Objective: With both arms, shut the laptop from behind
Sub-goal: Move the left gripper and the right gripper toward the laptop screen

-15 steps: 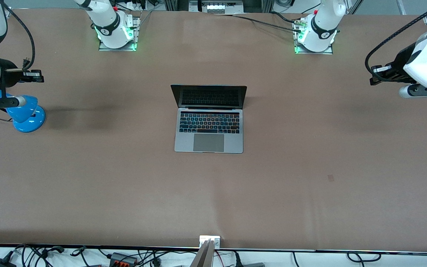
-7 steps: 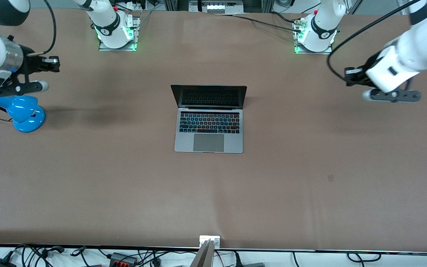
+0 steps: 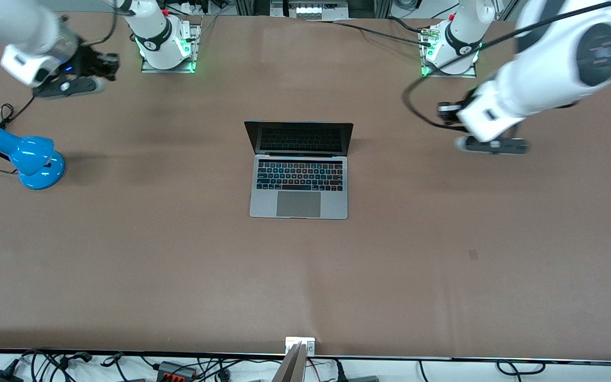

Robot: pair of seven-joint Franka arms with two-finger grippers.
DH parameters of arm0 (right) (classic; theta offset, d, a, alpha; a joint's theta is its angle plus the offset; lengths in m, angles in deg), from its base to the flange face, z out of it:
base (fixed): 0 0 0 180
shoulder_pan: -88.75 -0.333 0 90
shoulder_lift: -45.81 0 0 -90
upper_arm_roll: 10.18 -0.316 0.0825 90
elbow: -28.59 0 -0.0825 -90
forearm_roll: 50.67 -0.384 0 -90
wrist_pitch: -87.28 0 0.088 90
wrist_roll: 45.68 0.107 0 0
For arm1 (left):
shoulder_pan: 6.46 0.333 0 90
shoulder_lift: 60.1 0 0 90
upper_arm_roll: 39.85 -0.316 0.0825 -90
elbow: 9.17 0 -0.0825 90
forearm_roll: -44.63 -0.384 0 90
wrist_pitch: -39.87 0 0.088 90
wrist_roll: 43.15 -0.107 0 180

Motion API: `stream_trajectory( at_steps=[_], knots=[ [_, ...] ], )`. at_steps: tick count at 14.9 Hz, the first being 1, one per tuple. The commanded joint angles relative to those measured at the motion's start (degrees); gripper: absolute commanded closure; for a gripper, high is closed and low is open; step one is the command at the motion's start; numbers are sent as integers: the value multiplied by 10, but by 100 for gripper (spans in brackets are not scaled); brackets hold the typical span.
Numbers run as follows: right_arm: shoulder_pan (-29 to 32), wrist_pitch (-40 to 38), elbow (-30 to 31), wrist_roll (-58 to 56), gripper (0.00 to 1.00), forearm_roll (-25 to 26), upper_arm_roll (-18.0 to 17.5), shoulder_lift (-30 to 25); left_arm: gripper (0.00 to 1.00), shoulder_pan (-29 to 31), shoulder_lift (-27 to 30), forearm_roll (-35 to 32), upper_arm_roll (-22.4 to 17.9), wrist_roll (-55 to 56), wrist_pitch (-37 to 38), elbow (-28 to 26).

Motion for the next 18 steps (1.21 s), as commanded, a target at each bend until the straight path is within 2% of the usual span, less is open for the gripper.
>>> stream_trajectory(
  at_steps=[1, 4, 7, 10, 12, 13, 18],
  knots=[
    [-37, 35, 18, 29, 100, -6, 3, -2, 100, 5, 1, 16, 40, 6, -26, -44],
    [-64, 42, 21, 43, 100, -36, 3, 5, 100, 3, -1, 52, 42, 5, -51, -52],
    [-100, 48, 22, 66, 100, -64, 2, 20, 100, -5, -9, 55, 63, 4, -94, -72],
    [-157, 50, 30, 111, 100, -87, 2, 25, 100, -18, -11, 56, 81, 3, -190, -142],
    [-212, 77, 29, 161, 100, -93, 2, 42, 100, -18, -9, 56, 84, 1, -199, -157],
    [-231, 92, 29, 184, 100, -92, 2, 51, 100, -15, -5, 57, 98, 1, -198, -168],
    [-283, 143, 29, 241, 100, -93, 2, 86, 100, -14, 17, 68, 110, 2, -199, -190]
  ],
)
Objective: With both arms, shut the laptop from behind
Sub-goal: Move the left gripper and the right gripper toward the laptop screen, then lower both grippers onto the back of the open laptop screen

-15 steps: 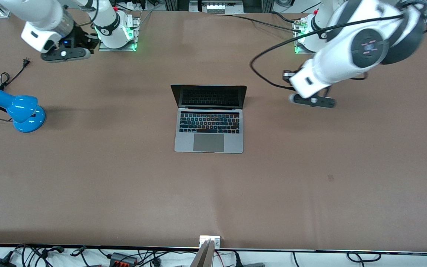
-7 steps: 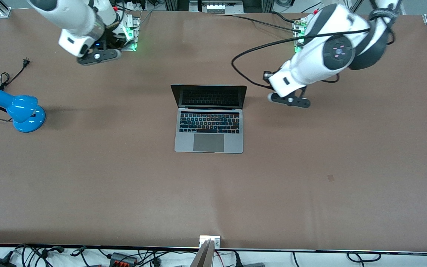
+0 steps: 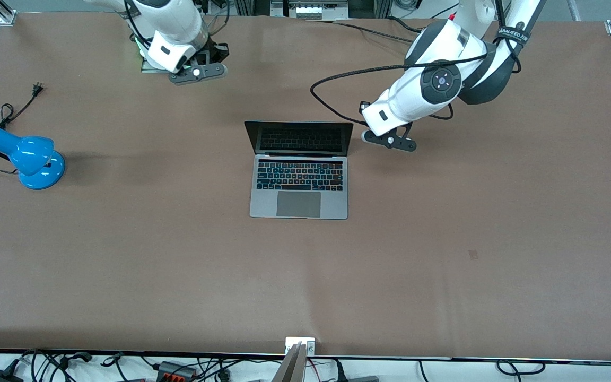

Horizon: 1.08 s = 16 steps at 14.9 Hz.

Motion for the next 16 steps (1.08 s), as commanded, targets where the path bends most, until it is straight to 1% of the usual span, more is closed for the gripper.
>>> stream_trajectory(
  at_steps=[1, 4, 6, 8, 9, 11, 14, 16],
  knots=[
    [-42, 53, 4, 63, 100, -8, 7, 26, 100, 7, 36, 42, 9, -1, -12, -29],
    [-61, 106, 4, 74, 100, -8, 7, 67, 100, 12, 33, 48, 12, -4, -14, -39],
    [-77, 126, 3, 76, 100, -8, 7, 93, 100, 3, 33, 48, 16, -3, -43, -54],
    [-90, 185, 3, 115, 100, -8, 7, 124, 100, 3, 32, 48, 26, -3, -60, -69],
    [-103, 219, 3, 125, 100, -8, 7, 138, 100, 3, 31, 48, 34, -1, -84, -79],
    [-115, 278, 1, 143, 100, -8, 7, 162, 100, 3, 12, 48, 45, 1, -105, -80],
    [-116, 321, -5, 161, 100, -8, 8, 192, 100, 4, 13, 48, 68, 21, -110, -88],
    [-118, 339, -5, 161, 100, -7, 8, 205, 100, 3, -2, 48, 71, 31, -142, -88]
  ],
)
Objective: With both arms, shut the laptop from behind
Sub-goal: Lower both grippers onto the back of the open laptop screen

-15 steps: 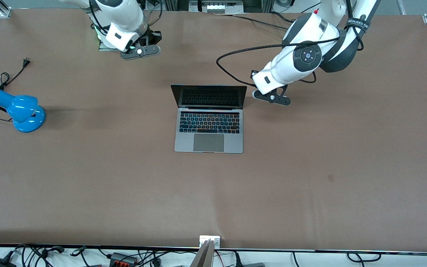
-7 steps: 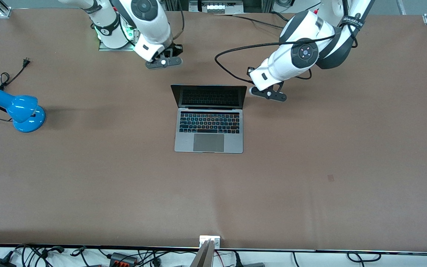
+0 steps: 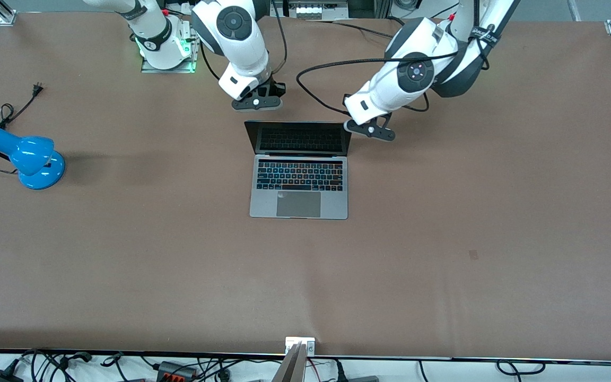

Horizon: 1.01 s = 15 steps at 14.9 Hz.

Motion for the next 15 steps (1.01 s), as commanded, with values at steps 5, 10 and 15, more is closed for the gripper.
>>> stream_trajectory(
  at_steps=[5, 10, 15],
  knots=[
    [-7, 51, -9, 9, 100, -6, 6, 34, 100, -9, -48, 7, 11, 24, -83, -5],
    [-2, 109, -10, 6, 100, -6, 8, 56, 100, -10, -90, 0, 8, 23, -133, 0],
    [3, 136, -18, 4, 100, -4, 10, 67, 100, -10, -105, -21, 4, 25, -155, 5]
  ],
)
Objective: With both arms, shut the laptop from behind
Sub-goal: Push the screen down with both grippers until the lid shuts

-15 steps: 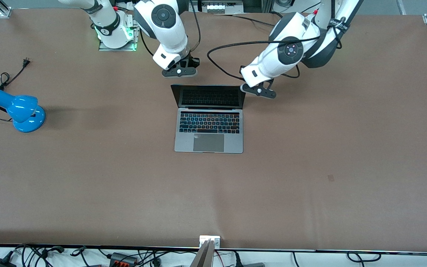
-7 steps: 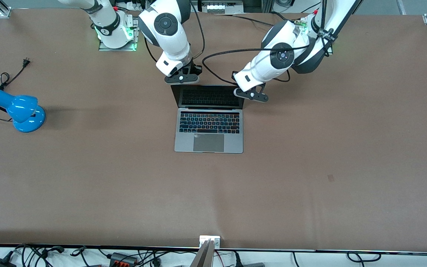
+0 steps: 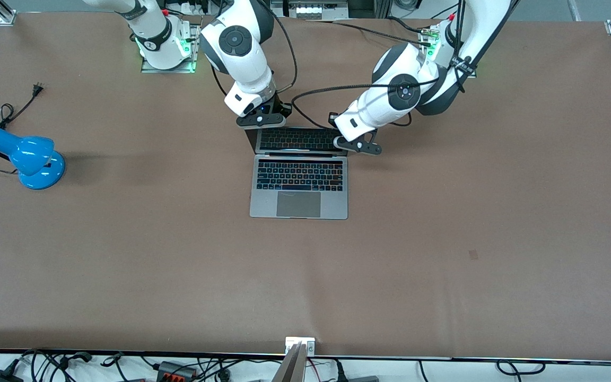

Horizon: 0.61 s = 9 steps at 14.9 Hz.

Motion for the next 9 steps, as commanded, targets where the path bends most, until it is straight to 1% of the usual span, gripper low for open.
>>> stream_trajectory(
  at_steps=[1, 3, 5, 7, 9],
  knots=[
    [0, 5, -22, 2, 100, -4, 4, 13, 100, -1, -17, -17, -3, 7, -5, 22],
    [2, 5, -42, 2, 100, 1, 5, 27, 100, -1, -38, -23, -8, 7, -6, 43],
    [14, 5, -61, 1, 100, 3, 5, 42, 100, -1, -65, -46, -17, 10, -6, 70],
    [17, 5, -80, 1, 100, 4, 5, 60, 100, -1, -74, -62, -20, 22, -6, 73],
    [19, 6, -96, 0, 100, 5, 6, 75, 100, -1, -82, -68, -22, 27, -5, 89]
  ],
)
